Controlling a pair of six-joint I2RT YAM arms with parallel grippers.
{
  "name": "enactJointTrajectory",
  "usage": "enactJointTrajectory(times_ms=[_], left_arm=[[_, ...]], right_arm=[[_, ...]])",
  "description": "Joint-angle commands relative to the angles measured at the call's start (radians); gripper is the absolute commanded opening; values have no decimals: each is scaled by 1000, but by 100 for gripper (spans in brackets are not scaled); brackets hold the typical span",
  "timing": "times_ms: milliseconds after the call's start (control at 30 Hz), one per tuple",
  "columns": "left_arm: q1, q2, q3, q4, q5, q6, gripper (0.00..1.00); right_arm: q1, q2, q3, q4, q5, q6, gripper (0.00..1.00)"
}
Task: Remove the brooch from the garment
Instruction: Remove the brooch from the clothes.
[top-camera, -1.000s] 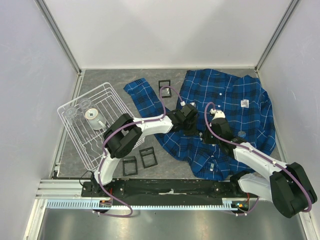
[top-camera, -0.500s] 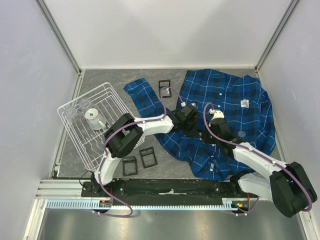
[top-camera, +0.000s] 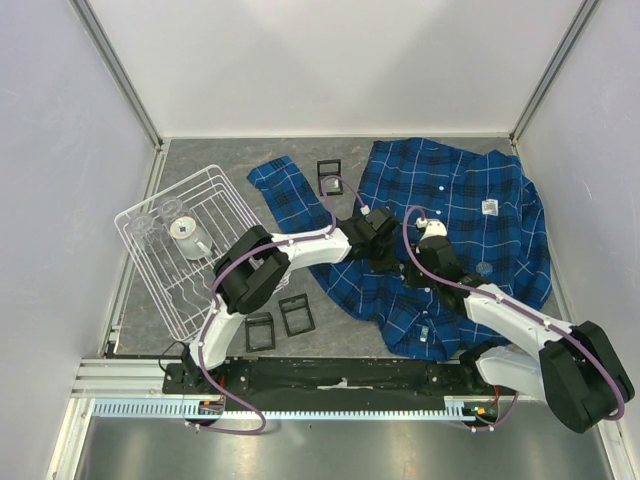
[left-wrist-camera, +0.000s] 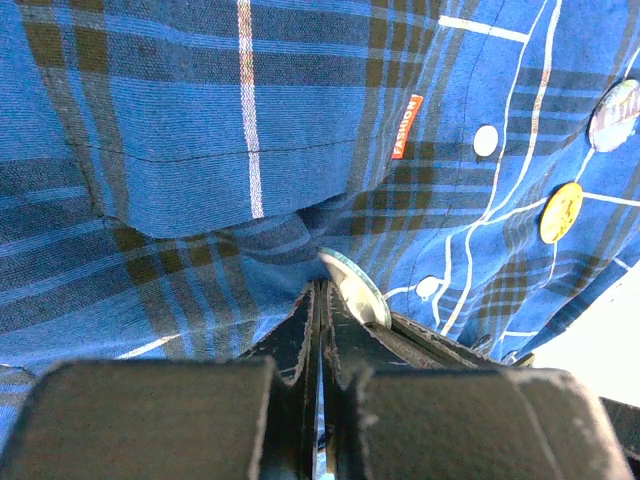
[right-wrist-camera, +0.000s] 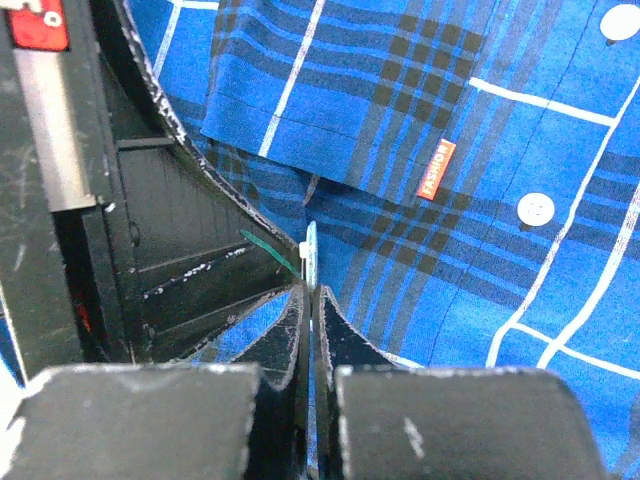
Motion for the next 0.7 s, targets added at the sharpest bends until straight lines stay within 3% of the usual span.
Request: enactJointTrajectory(times_ms=[0, 367, 667], left_arm=[[-31, 25, 103, 33, 94, -111, 2], [-17, 60, 198, -55, 157, -263, 2], [1, 26, 143, -16, 169, -340, 2]], right_arm=[[42, 36, 15, 7, -74, 0, 0], [85, 7, -27, 34, -146, 45, 0], [83, -21, -63, 76, -157, 118, 0]])
